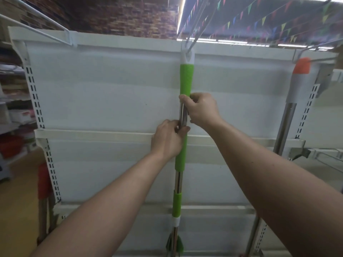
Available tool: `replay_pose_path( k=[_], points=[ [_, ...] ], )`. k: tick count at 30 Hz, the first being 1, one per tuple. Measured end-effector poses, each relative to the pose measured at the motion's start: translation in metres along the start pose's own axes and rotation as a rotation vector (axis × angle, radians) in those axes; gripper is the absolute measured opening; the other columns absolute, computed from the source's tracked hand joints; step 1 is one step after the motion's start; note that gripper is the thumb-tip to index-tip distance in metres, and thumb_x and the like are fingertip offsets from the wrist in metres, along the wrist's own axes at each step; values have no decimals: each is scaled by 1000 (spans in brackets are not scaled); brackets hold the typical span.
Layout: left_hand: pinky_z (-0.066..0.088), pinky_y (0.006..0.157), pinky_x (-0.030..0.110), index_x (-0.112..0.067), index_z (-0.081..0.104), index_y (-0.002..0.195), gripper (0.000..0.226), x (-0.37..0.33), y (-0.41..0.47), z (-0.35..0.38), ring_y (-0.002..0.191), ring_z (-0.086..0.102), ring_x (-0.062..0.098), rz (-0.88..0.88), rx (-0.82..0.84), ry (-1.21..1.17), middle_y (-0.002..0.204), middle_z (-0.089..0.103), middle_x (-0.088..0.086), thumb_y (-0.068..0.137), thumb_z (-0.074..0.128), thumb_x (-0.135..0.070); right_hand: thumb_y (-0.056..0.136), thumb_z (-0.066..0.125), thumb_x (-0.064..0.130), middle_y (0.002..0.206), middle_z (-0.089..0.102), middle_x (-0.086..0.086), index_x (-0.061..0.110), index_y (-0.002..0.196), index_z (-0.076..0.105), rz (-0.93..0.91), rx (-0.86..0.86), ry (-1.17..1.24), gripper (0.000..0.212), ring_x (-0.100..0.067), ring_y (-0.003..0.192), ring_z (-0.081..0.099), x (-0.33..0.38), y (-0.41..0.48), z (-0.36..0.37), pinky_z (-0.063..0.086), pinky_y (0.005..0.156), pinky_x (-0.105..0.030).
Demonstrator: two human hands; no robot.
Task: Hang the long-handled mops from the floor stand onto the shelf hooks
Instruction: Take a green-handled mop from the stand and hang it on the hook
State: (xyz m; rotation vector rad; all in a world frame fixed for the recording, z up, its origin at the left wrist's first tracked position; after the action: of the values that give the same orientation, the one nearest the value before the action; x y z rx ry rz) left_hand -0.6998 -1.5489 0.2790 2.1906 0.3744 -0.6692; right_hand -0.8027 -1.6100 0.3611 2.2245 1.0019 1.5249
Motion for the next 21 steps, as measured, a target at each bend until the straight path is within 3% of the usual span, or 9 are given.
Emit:
replay_pose_path(
  k=[7,10,12,14,17,19,21],
  points=[
    [49,80,40,-21,64,89,24,4,-3,6,97,60,31,-17,0,-87,95,59,7,98,58,-43,98,65,40,61,59,4,18,82,70,0,-2,20,28,-24,65,59,-7,1,4,61,79,-52],
    [49,80,37,-21,68,110,22,9,-12,12,97,63,29,-29,-16,-196,100,57,4,96,63,-37,97,65,41,71,67,0,23,98,75,12,20,26,20,-29,71,68,-15,-3,7,60,73,-45],
    [55,88,44,-23,62,120,29,15,-22,19,102,64,28,-45,-12,-248,108,60,3,93,69,-31,95,66,43,82,72,0,24,114,76,57,43,4,29,-23,74,73,-28,-11,11,56,67,-34],
    [57,85,44,-33,57,118,34,22,-34,24,97,67,15,-90,-44,-317,105,66,-5,89,73,-27,92,68,42,91,76,1,25,115,76,105,39,5,30,-18,75,73,-44,-22,11,57,67,-30],
    [54,70,26,-43,50,106,39,30,-47,27,83,64,-11,-161,-132,-406,93,67,-19,85,75,-22,91,70,38,96,77,1,26,105,76,164,34,22,20,-20,79,75,-69,-42,8,57,67,-28],
    [52,69,21,-41,52,102,40,31,-55,27,83,66,-5,-176,-166,-397,94,68,-17,82,73,-14,90,73,37,95,77,0,27,98,75,199,67,50,13,-22,82,76,-82,-58,8,57,69,-30],
    [55,75,29,-34,56,102,38,34,-65,27,87,68,11,-205,-161,-356,97,70,-7,81,73,-7,90,74,33,93,77,-3,27,91,73,232,103,81,6,-25,84,77,-95,-75,7,54,67,-32]
  ],
)
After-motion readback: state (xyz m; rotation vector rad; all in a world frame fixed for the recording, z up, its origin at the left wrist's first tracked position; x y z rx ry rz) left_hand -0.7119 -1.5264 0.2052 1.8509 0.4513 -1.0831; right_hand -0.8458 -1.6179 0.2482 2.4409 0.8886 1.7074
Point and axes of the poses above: each hand's wrist, its own y-axis towards the middle knuckle, its own z-axis out of the palm, x = y × z, the point moved 6 cm from there along y, towards the middle knuckle
